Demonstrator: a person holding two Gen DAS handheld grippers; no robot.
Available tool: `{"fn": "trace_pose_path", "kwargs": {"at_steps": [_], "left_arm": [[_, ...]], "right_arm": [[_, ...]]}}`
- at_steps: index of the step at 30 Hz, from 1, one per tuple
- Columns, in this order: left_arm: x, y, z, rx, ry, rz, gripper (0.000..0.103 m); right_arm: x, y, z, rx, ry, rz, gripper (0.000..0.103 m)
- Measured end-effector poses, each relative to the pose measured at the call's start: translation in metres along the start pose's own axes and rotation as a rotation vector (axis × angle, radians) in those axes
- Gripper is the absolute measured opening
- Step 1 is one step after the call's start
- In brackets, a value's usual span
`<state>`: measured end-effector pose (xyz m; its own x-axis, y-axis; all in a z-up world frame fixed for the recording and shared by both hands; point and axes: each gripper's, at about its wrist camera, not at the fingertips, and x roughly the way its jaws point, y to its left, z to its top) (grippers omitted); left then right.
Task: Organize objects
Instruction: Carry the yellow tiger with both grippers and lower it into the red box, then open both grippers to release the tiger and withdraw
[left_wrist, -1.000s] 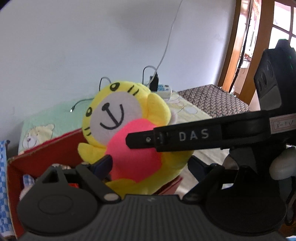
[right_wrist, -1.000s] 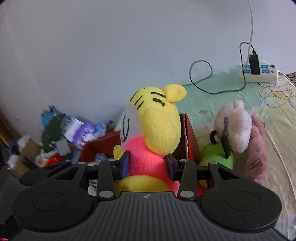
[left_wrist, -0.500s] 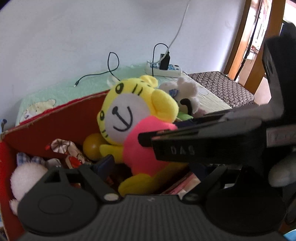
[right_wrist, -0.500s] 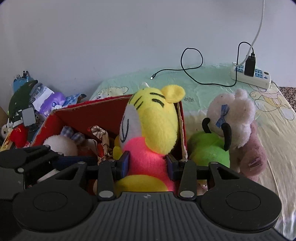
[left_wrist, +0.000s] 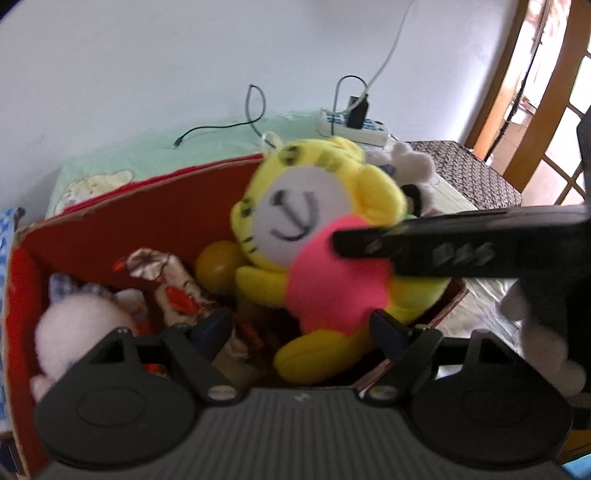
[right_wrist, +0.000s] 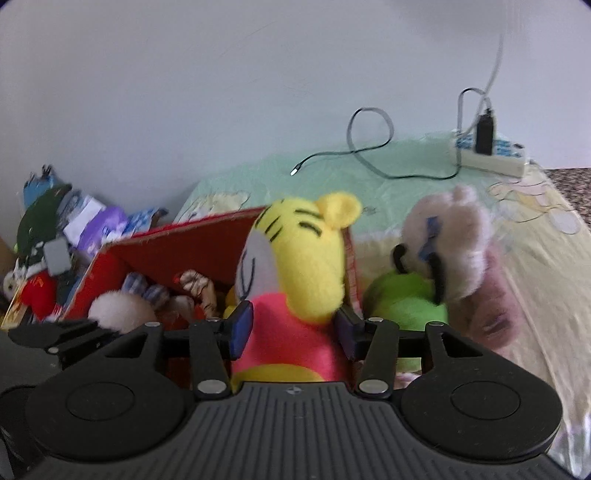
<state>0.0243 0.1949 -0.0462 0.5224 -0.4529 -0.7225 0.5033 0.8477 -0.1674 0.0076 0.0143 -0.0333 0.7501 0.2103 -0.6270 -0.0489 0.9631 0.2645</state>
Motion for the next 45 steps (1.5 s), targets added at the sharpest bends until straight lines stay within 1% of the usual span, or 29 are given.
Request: {"fn": "trace_pose_path", "kwargs": {"at_steps": [2, 4, 5, 8, 11, 13, 14, 16, 19, 22, 24, 25, 26, 29, 31, 33, 36, 38, 41, 42, 45], "left_arm": [[-0.003, 0.007, -0.001, -0.025, -0.003, 0.015, 0.082], [-0.002, 0.013, 0.002, -0.053, -0.002, 0.041, 0.081], [-0.001, 0.015, 0.004, -0.064, -0.001, 0.064, 0.081], [0.011, 0.017, 0.012, -0.085, 0.036, 0.125, 0.081], [0.027, 0.01, 0.014, -0.071, 0.095, 0.178, 0.078], [0.035, 0.006, 0.014, -0.06, 0.123, 0.187, 0.07], [0.035, 0.004, 0.014, -0.058, 0.125, 0.186, 0.069], [0.038, 0.002, 0.015, -0.055, 0.133, 0.185, 0.069], [0.041, -0.005, 0.017, -0.029, 0.138, 0.203, 0.069], [0.041, -0.014, 0.018, 0.006, 0.137, 0.24, 0.07], [0.039, -0.015, 0.017, 0.005, 0.135, 0.257, 0.073], [0.038, -0.015, 0.017, -0.001, 0.136, 0.268, 0.075], [0.037, -0.014, 0.017, -0.008, 0.138, 0.277, 0.076], [0.026, -0.011, 0.015, -0.032, 0.127, 0.294, 0.078], [0.016, -0.01, 0.015, -0.049, 0.113, 0.308, 0.078], [0.006, -0.012, 0.016, -0.07, 0.098, 0.306, 0.077], [-0.005, -0.022, 0.021, -0.097, 0.072, 0.268, 0.073], [-0.011, -0.035, 0.025, -0.091, 0.049, 0.234, 0.072], [-0.015, -0.061, 0.032, -0.067, 0.014, 0.19, 0.071], [-0.015, -0.07, 0.035, -0.058, 0.005, 0.186, 0.07], [-0.01, -0.095, 0.041, -0.027, -0.008, 0.208, 0.068]], "right_arm": [[-0.005, -0.006, 0.001, 0.042, -0.012, 0.026, 0.049], [-0.006, -0.009, 0.001, 0.066, -0.018, 0.028, 0.043], [-0.006, -0.009, 0.001, 0.072, -0.021, 0.025, 0.036], [-0.005, -0.01, 0.0, 0.071, -0.024, 0.025, 0.032], [-0.004, -0.01, -0.003, 0.065, -0.025, 0.025, 0.031], [-0.003, -0.013, -0.004, 0.077, -0.022, 0.029, 0.031], [-0.003, -0.015, -0.005, 0.088, -0.019, 0.033, 0.031], [-0.004, -0.019, -0.006, 0.111, -0.016, 0.046, 0.031], [-0.007, -0.024, -0.007, 0.138, -0.019, 0.071, 0.031], [-0.013, -0.031, -0.007, 0.165, -0.036, 0.102, 0.031], [-0.019, -0.036, -0.007, 0.174, -0.052, 0.121, 0.027], [-0.022, -0.039, -0.007, 0.177, -0.061, 0.13, 0.027], [-0.027, -0.041, -0.007, 0.176, -0.074, 0.129, 0.029], [-0.036, -0.05, -0.007, 0.168, -0.102, 0.106, 0.029], [-0.038, -0.061, -0.008, 0.189, -0.103, 0.093, 0.029], [-0.041, -0.075, -0.01, 0.215, -0.1, 0.075, 0.029], [-0.043, -0.094, -0.013, 0.236, -0.088, 0.027, 0.029], [-0.046, -0.106, -0.017, 0.251, -0.079, 0.006, 0.029], [-0.052, -0.126, -0.021, 0.28, -0.07, 0.002, 0.029], [-0.053, -0.133, -0.021, 0.286, -0.065, 0.003, 0.03], [-0.058, -0.147, -0.023, 0.299, -0.05, 0.016, 0.03]]}}
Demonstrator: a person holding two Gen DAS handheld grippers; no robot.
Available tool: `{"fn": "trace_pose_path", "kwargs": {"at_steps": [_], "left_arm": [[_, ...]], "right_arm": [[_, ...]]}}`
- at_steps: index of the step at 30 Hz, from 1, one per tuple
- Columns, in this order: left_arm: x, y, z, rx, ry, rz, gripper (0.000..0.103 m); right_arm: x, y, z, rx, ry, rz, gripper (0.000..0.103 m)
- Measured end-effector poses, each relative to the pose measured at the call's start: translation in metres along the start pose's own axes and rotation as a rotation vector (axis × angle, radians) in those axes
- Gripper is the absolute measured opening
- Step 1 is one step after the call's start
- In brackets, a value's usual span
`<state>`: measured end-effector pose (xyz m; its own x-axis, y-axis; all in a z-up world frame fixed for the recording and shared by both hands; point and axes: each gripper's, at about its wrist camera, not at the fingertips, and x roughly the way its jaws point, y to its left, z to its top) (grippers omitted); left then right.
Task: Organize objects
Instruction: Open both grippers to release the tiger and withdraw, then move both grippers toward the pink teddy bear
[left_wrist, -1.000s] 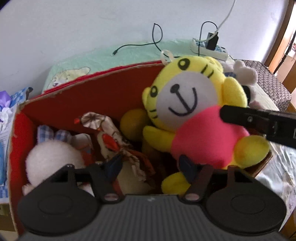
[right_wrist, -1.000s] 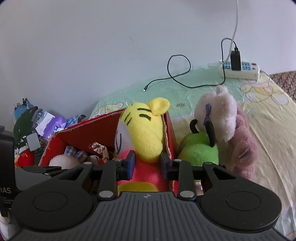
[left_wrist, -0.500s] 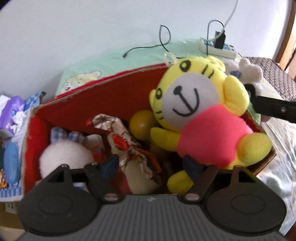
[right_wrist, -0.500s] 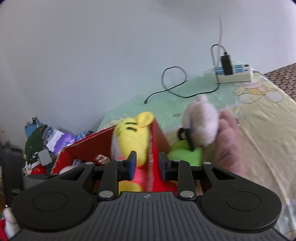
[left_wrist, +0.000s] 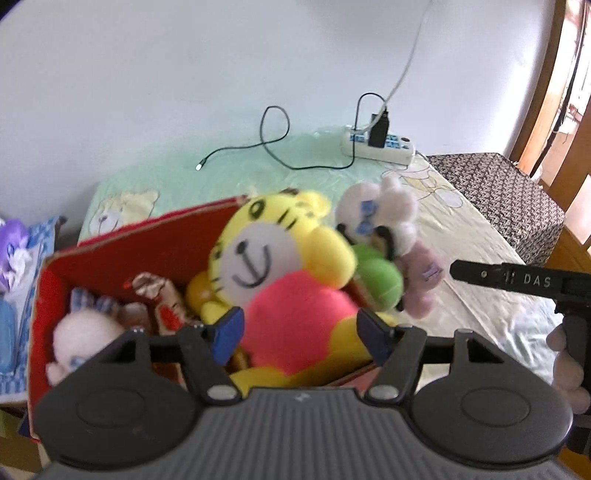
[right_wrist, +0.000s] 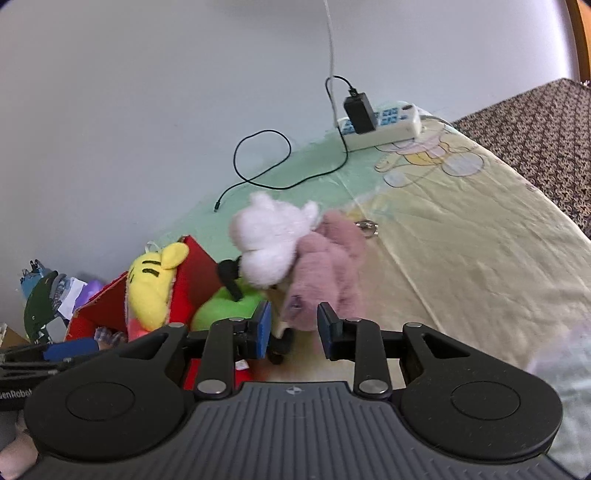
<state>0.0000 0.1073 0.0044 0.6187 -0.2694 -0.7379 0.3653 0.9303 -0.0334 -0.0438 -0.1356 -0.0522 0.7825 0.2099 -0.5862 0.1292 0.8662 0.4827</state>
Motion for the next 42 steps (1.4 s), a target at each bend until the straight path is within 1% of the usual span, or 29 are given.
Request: {"fn": "trace_pose_path", "kwargs": {"at_steps": [1, 3, 6, 8, 10, 13, 17, 21, 30, 36, 42], "left_arm": [[-0.001, -0.007, 0.002, 0.004, -0.008, 0.002, 0.069], [-0.003, -0.017, 0.008, -0.001, -0.018, -0.028, 0.074], [-0.004, -0.033, 0.014, 0.021, -0.051, 0.033, 0.075], [-0.002, -0.042, 0.019, 0.021, -0.055, 0.034, 0.076], [0.003, -0.052, 0.022, 0.013, -0.039, 0.022, 0.076], [0.011, -0.069, 0.022, 0.019, -0.016, 0.038, 0.075], [0.021, -0.09, 0.019, 0.028, 0.013, 0.061, 0.075], [0.027, -0.104, 0.016, 0.024, 0.025, 0.077, 0.076], [0.049, -0.125, 0.011, -0.016, 0.09, 0.102, 0.077], [0.066, -0.141, 0.002, -0.016, 0.143, 0.15, 0.078], [0.08, -0.147, -0.006, -0.016, 0.188, 0.162, 0.079]], "right_arm": [[-0.002, -0.005, 0.001, 0.003, 0.003, 0.002, 0.03], [-0.005, -0.016, 0.004, 0.009, 0.011, 0.006, 0.033], [-0.008, -0.032, 0.012, 0.011, 0.018, 0.019, 0.035], [-0.011, -0.042, 0.015, 0.016, 0.024, 0.025, 0.036], [-0.01, -0.052, 0.018, 0.032, 0.039, 0.042, 0.037], [-0.008, -0.061, 0.02, 0.039, 0.069, 0.068, 0.037], [-0.004, -0.066, 0.021, 0.011, 0.109, 0.09, 0.037], [-0.001, -0.07, 0.023, -0.011, 0.145, 0.113, 0.037], [0.008, -0.081, 0.023, -0.04, 0.218, 0.162, 0.038], [0.013, -0.092, 0.018, -0.043, 0.268, 0.182, 0.038], [0.019, -0.105, 0.016, 0.01, 0.315, 0.185, 0.039]]}}
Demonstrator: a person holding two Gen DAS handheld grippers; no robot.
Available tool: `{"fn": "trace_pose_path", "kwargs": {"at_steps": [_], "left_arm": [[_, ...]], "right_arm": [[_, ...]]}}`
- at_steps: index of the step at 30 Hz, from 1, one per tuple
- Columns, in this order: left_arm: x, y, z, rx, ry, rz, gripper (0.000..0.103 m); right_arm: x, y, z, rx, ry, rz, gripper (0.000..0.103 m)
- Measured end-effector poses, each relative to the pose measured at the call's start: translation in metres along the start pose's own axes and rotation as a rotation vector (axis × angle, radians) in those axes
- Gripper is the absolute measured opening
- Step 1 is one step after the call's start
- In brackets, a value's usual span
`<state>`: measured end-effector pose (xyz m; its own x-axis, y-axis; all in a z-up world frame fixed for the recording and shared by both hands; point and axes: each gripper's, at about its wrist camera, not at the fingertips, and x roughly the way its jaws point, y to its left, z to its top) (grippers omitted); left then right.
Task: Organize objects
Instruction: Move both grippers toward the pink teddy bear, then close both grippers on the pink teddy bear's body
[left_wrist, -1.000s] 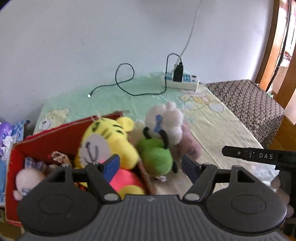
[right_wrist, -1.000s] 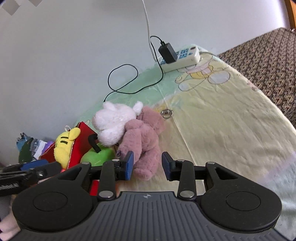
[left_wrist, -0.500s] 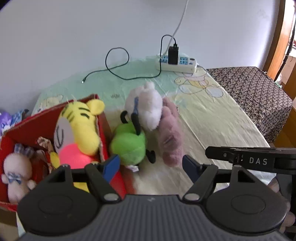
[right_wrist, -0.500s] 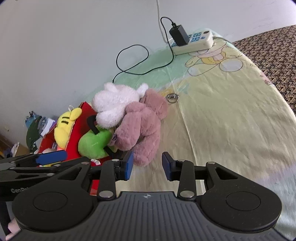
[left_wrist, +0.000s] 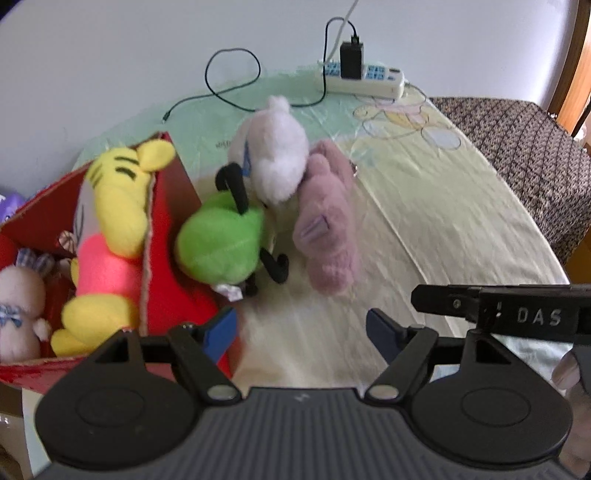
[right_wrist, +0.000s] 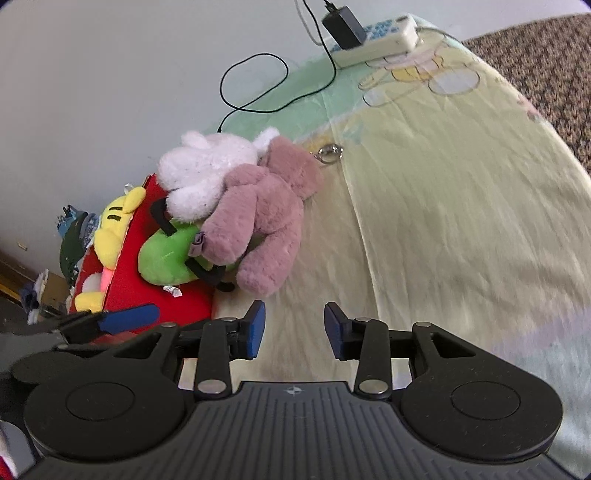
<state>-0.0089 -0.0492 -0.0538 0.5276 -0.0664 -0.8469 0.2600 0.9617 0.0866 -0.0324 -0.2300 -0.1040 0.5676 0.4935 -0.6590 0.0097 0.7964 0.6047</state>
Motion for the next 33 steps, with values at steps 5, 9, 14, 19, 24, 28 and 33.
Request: {"fn": "trace_pose_path", "kwargs": {"at_steps": [5, 9, 14, 19, 24, 28, 33], "left_arm": [[0.013, -0.006, -0.005, 0.025, 0.016, -0.011, 0.081], [0.021, -0.011, -0.011, 0.038, 0.008, -0.044, 0.082], [0.026, -0.017, -0.016, 0.052, -0.007, -0.08, 0.081], [0.029, -0.019, -0.019, 0.063, -0.014, -0.112, 0.082], [0.028, -0.018, -0.019, 0.06, -0.015, -0.116, 0.083], [0.024, -0.015, -0.02, 0.053, -0.028, -0.11, 0.085], [0.023, -0.01, -0.02, 0.029, -0.028, -0.124, 0.086]], "right_arm": [[0.005, -0.006, 0.005, 0.035, 0.003, -0.01, 0.04], [0.005, -0.006, 0.013, 0.03, -0.005, -0.01, 0.04], [0.009, -0.004, 0.036, 0.056, -0.041, 0.015, 0.043], [0.023, 0.02, 0.055, 0.009, -0.068, 0.058, 0.045], [0.048, 0.043, 0.06, -0.07, -0.043, 0.069, 0.054], [0.063, 0.034, 0.057, -0.045, 0.024, 0.016, 0.054], [0.049, 0.002, 0.05, 0.044, 0.027, 0.048, 0.038]]}}
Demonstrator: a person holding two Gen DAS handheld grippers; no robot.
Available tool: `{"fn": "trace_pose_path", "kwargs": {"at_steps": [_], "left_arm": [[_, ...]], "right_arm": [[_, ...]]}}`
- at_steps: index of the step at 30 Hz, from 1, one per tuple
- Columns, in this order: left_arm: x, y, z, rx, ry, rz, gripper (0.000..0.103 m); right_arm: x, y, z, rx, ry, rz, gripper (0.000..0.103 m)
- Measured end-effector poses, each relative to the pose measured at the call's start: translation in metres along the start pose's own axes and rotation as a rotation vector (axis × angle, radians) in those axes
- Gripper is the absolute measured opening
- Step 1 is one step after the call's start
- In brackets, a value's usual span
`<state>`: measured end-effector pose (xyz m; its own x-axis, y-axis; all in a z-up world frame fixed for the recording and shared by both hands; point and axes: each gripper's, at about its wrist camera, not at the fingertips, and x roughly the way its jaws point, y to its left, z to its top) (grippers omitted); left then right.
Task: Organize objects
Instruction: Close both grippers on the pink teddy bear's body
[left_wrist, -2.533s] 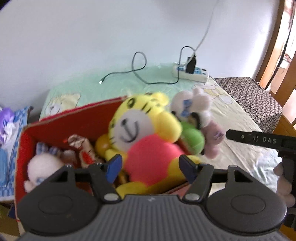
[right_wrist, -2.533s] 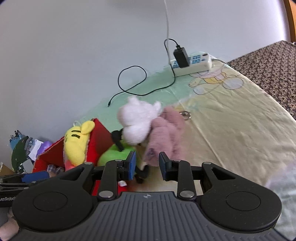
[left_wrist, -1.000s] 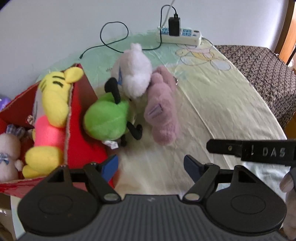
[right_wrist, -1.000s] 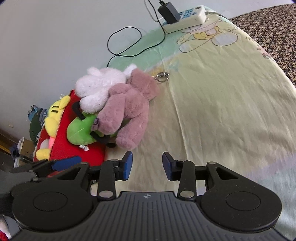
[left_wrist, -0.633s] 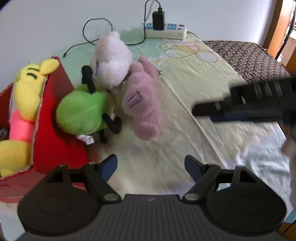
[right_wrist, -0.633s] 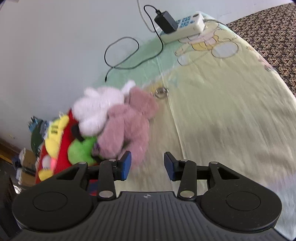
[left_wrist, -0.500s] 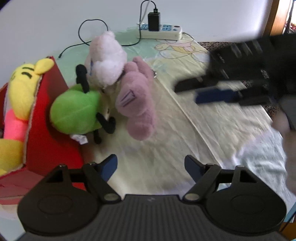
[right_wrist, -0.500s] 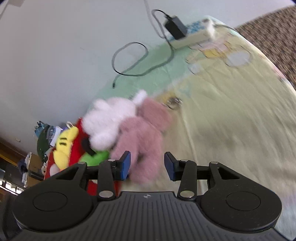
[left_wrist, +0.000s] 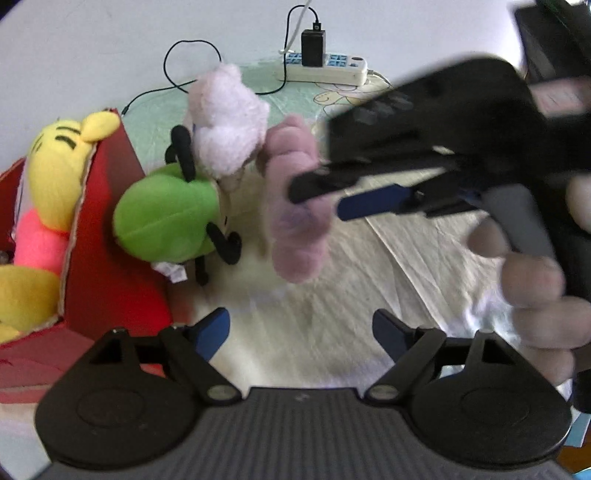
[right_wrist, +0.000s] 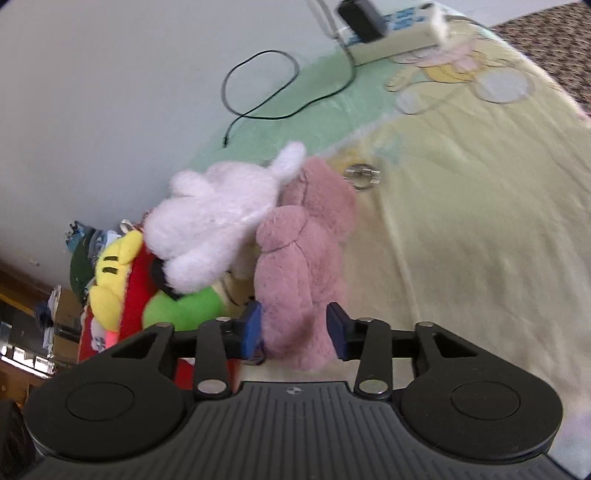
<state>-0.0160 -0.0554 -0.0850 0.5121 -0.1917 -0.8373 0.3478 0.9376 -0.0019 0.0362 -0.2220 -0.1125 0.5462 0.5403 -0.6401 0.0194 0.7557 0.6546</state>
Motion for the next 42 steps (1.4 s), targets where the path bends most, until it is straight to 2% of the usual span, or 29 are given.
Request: {"fn": "trace_pose_path", "kwargs": {"at_steps": [5, 7, 16, 19, 20, 24, 26, 28, 30, 32, 38, 42], "left_arm": [[0.0, -0.004, 0.004, -0.003, -0.002, -0.034, 0.086], [0.001, -0.005, 0.007, 0.008, -0.005, -0.041, 0.085], [0.014, -0.021, 0.029, 0.045, -0.02, -0.081, 0.083], [0.023, -0.021, 0.036, 0.026, -0.011, -0.109, 0.079], [0.026, -0.021, 0.038, 0.024, -0.013, -0.11, 0.078], [0.029, -0.021, 0.039, 0.027, -0.03, -0.088, 0.077], [0.028, -0.02, 0.039, 0.025, -0.028, -0.091, 0.077], [0.027, -0.018, 0.038, 0.023, -0.025, -0.09, 0.077], [0.024, -0.015, 0.037, 0.018, -0.022, -0.089, 0.077], [0.023, -0.011, 0.035, 0.009, -0.017, -0.09, 0.077], [0.009, 0.004, 0.025, -0.016, -0.002, -0.152, 0.078], [-0.004, 0.008, 0.015, -0.012, 0.008, -0.227, 0.078]], "right_arm": [[-0.018, -0.025, -0.014, 0.023, -0.029, -0.097, 0.022], [-0.022, -0.033, -0.018, 0.048, -0.034, -0.118, 0.022], [-0.044, -0.05, -0.028, 0.109, -0.076, -0.121, 0.03], [-0.046, -0.048, -0.02, 0.111, -0.114, -0.099, 0.04], [-0.045, -0.046, -0.018, 0.104, -0.112, -0.094, 0.045], [-0.024, -0.038, -0.014, 0.061, -0.071, -0.055, 0.046], [-0.013, -0.035, -0.013, 0.048, -0.055, -0.072, 0.046], [-0.006, -0.034, -0.013, 0.046, -0.033, -0.063, 0.043], [-0.002, -0.03, -0.016, 0.032, -0.023, -0.06, 0.033], [-0.004, -0.027, -0.018, 0.012, -0.022, -0.068, 0.031], [-0.03, -0.028, -0.035, -0.033, 0.0, -0.046, 0.031], [-0.046, -0.029, -0.058, -0.056, 0.048, -0.038, 0.031]]}}
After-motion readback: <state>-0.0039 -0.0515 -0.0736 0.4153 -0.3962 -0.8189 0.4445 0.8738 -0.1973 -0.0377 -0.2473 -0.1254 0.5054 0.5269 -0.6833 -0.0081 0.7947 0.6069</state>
